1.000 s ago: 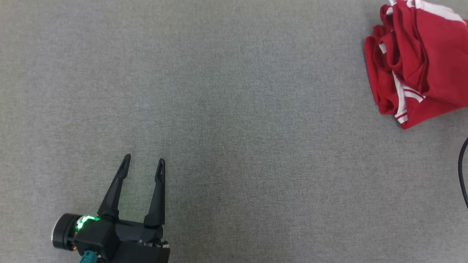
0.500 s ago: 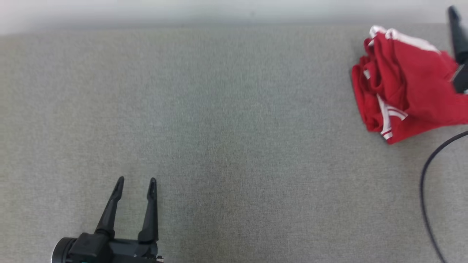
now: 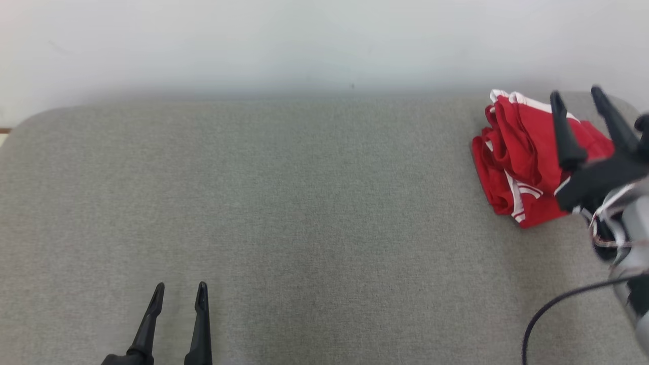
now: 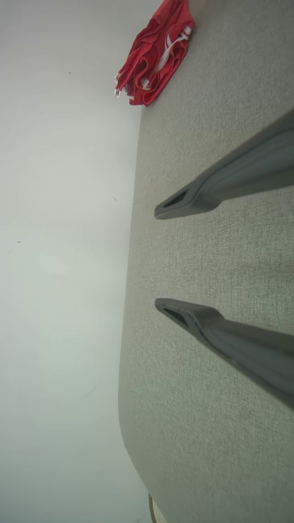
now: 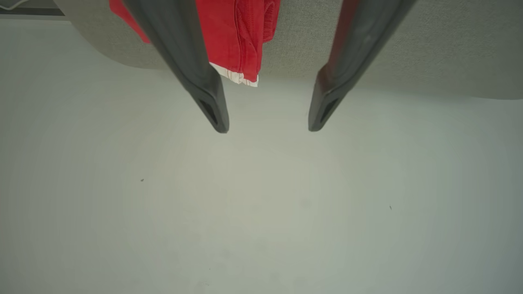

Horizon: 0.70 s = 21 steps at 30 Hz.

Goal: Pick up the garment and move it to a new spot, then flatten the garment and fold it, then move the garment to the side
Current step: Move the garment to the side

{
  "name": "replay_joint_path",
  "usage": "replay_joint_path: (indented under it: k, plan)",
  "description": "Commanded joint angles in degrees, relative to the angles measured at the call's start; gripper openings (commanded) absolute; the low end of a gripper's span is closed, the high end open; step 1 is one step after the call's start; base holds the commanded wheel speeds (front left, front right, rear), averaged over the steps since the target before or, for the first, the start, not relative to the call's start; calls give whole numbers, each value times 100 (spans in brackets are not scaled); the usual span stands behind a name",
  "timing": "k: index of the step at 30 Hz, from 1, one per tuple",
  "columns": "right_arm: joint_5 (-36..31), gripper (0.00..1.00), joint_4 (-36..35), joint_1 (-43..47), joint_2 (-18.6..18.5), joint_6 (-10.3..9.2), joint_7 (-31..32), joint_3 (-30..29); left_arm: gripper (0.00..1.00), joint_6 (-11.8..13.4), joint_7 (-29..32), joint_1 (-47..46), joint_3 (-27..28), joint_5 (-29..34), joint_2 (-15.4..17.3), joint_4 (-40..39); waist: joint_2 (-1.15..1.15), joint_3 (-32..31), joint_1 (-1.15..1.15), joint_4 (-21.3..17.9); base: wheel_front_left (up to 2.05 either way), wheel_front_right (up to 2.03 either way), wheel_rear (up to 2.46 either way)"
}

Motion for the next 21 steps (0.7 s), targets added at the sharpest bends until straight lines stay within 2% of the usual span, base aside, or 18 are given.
replay_joint_path:
  k: [1, 5, 10, 13, 14, 21]
  plan:
    - [-360, 100, -280, 483, 218, -4, -19, -416, 100, 13, -23, 124, 36, -42, -3, 38, 0, -234, 1, 149, 0, 0, 0]
    - [-1063, 100, -815, 1363, 678, -4, -20, -1310, 100, 39, -22, 211, 62, -26, -16, 77, 0, -358, 1, 219, 0, 0, 0]
    - [-1776, 100, -1575, 2343, 1268, -4, 160, -1993, 100, 39, -22, 316, 107, -23, -26, 114, 0, -509, 1, 274, 0, 0, 0]
    - [-2137, 100, -2078, 2866, 1651, -4, 362, -2216, 100, 46, -23, 352, 133, -11, -30, 106, 0, -579, 1, 284, 0, 0, 0]
    - [-2137, 100, -2078, 2866, 1651, -4, 362, -2216, 100, 46, -23, 352, 133, -11, -30, 106, 0, -579, 1, 284, 0, 0, 0]
    - [-2555, 100, -3113, 3872, 2357, -4, 631, -2506, 100, 95, -23, 415, 169, 16, -48, 71, 0, -662, 1, 292, 0, 0, 0]
